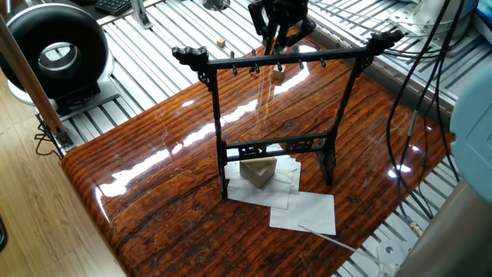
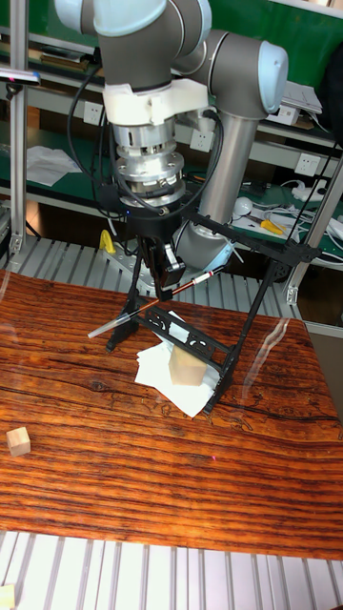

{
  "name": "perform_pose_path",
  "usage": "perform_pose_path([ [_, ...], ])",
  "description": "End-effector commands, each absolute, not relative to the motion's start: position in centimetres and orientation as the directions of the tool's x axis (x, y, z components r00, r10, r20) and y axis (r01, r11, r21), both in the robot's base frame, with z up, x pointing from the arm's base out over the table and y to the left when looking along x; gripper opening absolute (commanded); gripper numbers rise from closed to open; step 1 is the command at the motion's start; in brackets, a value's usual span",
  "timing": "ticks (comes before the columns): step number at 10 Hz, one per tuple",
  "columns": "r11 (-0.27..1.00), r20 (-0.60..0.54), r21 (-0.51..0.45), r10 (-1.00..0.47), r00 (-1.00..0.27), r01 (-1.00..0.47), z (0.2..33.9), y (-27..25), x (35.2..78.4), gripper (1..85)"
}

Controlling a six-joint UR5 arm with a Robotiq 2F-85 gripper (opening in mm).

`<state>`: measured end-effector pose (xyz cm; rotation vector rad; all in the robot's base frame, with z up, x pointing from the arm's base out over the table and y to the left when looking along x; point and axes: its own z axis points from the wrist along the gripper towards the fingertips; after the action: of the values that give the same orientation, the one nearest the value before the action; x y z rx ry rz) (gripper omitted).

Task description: Place the brush on the pen rack

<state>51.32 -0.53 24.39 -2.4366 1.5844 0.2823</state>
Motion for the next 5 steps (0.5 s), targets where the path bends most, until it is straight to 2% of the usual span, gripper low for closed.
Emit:
perform_pose_path([
  [1, -0.385, -0.291, -0.086, -0.872, 0.393, -0.919, 24.96, -0.48, 51.35, 1.0],
  [5, -0.377, -0.276, -0.094, -0.879, 0.388, -0.922, 25.06, -0.84, 51.58, 1.0],
])
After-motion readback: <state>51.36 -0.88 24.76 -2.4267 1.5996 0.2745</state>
